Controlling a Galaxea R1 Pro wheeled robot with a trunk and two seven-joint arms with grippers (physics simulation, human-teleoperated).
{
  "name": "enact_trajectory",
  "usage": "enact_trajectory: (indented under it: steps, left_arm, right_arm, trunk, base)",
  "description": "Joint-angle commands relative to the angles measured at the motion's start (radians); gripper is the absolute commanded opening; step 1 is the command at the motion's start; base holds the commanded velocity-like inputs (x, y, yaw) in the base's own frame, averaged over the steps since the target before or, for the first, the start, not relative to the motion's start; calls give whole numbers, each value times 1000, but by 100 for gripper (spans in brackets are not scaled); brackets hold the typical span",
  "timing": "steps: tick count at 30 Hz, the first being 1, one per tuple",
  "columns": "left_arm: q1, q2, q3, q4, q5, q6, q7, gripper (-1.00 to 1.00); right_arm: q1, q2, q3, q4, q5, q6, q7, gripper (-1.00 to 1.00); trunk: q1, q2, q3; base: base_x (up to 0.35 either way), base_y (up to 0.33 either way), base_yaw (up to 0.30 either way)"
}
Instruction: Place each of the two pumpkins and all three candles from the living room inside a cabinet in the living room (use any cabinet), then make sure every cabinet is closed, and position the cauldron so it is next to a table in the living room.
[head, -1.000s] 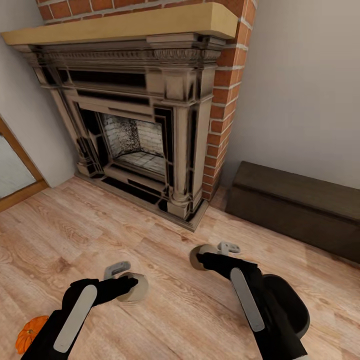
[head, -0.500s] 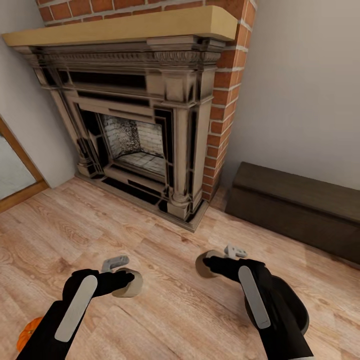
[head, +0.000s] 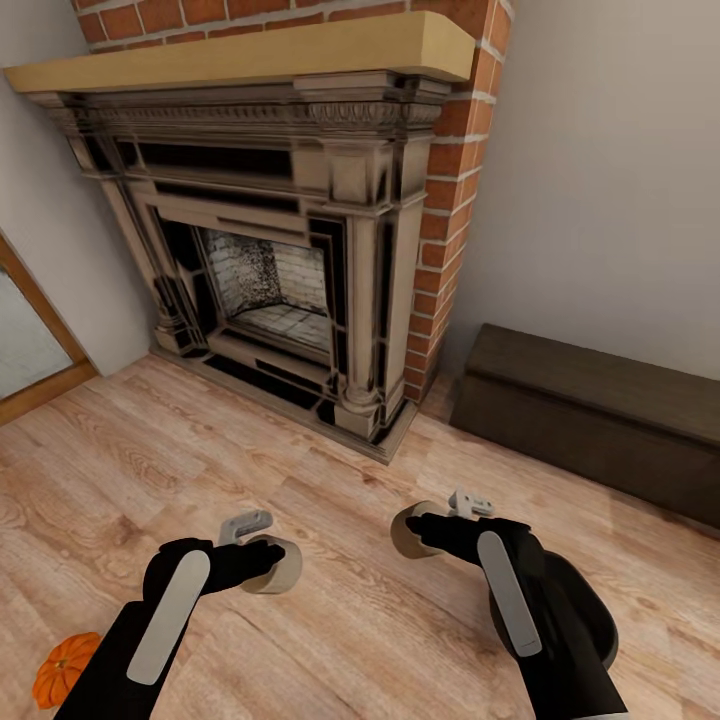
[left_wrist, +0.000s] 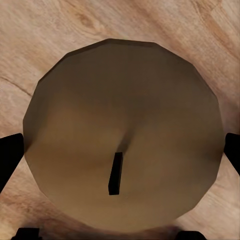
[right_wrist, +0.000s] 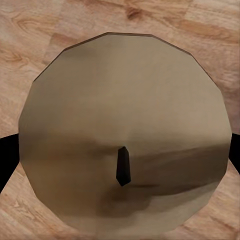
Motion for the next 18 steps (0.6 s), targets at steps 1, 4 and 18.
enact_trajectory:
  steps: [1,4,18]
  left_arm:
    - [-1,1,-2,-1,10,2,11,-100]
    - [-1,1,-3,-1,10,2,11,-100]
    - [-1,-10,-4,-1,10,3,9,-100]
  right_arm:
    - [-1,0,0,-1,-12,2,-11,-100]
    - [-1,-1,0,-1,-12,2,-11,-100]
    - [-1,-1,-1,-1,-12,2,-10,-100]
  trunk:
    - [0,0,-1]
    - [-12,21,8]
    - [-12,21,0]
  base:
    - [0,0,0]
    - [0,0,-46]
    - [31,0,-248]
